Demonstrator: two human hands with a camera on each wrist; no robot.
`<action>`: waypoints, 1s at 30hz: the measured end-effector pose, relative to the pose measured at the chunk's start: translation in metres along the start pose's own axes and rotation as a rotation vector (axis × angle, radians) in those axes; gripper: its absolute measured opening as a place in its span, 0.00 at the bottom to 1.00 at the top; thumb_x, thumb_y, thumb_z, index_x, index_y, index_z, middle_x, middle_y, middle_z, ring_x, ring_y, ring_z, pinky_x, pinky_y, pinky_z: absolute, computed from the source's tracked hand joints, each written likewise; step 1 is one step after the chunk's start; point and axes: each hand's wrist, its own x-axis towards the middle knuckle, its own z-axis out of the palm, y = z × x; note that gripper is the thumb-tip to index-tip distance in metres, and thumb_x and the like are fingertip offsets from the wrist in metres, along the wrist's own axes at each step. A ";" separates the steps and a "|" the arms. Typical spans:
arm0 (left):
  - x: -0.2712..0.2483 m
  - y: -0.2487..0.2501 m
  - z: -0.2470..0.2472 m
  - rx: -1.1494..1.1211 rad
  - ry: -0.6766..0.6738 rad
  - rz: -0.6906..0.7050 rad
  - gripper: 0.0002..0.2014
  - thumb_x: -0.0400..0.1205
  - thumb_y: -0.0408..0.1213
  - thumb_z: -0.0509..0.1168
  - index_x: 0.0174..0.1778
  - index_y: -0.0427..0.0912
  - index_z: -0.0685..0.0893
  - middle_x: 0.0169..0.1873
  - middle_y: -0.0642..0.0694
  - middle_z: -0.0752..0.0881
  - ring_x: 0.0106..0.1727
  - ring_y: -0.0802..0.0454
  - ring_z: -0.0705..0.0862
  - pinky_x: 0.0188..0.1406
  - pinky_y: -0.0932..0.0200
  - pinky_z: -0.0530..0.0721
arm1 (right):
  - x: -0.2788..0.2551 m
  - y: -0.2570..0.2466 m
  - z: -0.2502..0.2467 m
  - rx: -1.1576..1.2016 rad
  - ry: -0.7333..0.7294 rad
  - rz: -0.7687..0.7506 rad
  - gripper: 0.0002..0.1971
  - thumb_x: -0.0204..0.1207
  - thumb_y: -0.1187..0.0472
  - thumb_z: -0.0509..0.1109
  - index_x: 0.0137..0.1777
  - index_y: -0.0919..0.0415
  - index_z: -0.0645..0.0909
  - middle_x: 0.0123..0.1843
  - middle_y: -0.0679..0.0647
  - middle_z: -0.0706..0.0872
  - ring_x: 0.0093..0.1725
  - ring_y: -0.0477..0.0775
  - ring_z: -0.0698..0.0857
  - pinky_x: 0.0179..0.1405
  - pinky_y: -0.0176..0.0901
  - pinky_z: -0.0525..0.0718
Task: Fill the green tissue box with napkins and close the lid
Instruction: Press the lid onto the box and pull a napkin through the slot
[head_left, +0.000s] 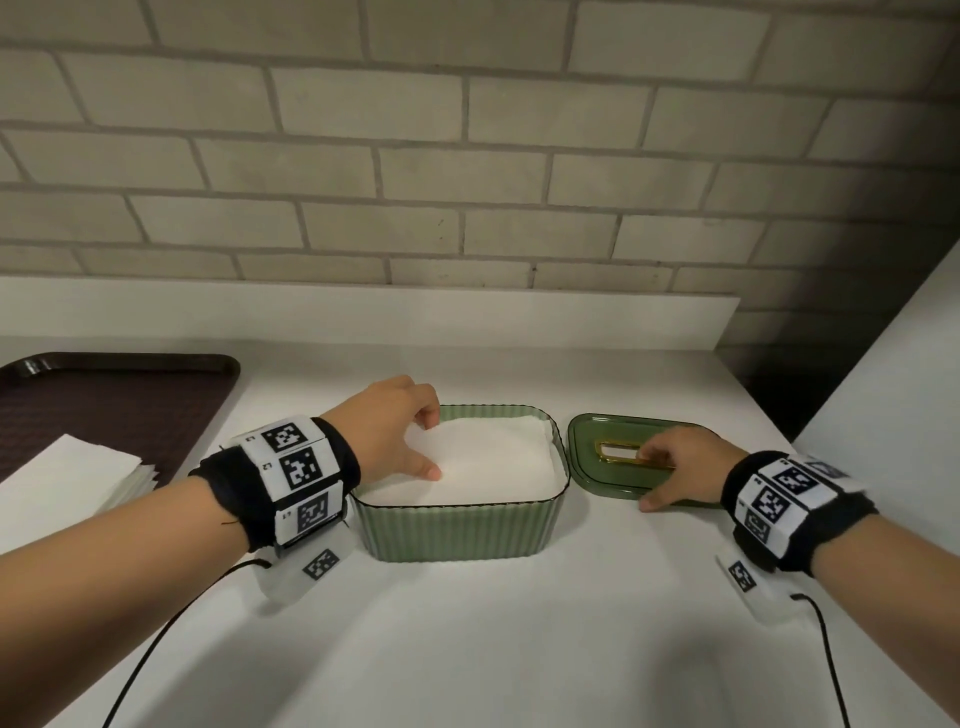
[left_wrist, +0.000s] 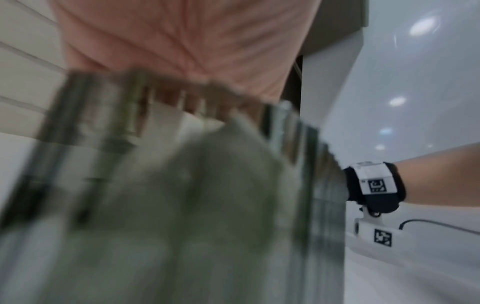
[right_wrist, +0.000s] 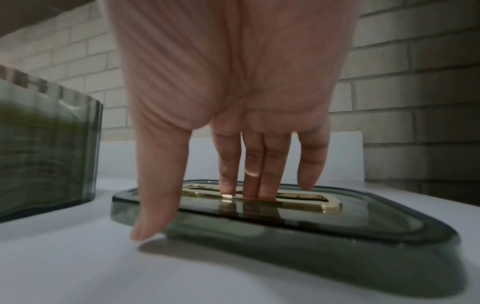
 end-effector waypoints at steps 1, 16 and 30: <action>-0.001 0.001 0.000 0.006 0.012 0.007 0.22 0.66 0.47 0.79 0.47 0.49 0.74 0.47 0.53 0.71 0.51 0.54 0.72 0.50 0.62 0.71 | 0.001 -0.001 0.001 -0.031 0.004 -0.011 0.30 0.59 0.44 0.81 0.62 0.52 0.81 0.50 0.44 0.78 0.51 0.47 0.78 0.52 0.37 0.75; -0.026 -0.030 -0.017 -0.255 0.127 -0.163 0.28 0.63 0.49 0.81 0.52 0.55 0.72 0.38 0.56 0.83 0.37 0.58 0.82 0.34 0.64 0.73 | -0.015 -0.003 -0.028 0.012 0.113 -0.016 0.31 0.56 0.50 0.81 0.63 0.47 0.79 0.52 0.46 0.78 0.51 0.48 0.79 0.48 0.39 0.77; -0.057 -0.049 -0.004 -0.516 0.101 -0.112 0.35 0.62 0.44 0.82 0.62 0.57 0.73 0.63 0.62 0.75 0.48 0.61 0.84 0.40 0.71 0.76 | -0.065 -0.136 -0.078 0.046 0.214 -0.506 0.29 0.61 0.48 0.81 0.64 0.47 0.81 0.53 0.47 0.79 0.52 0.47 0.79 0.55 0.38 0.78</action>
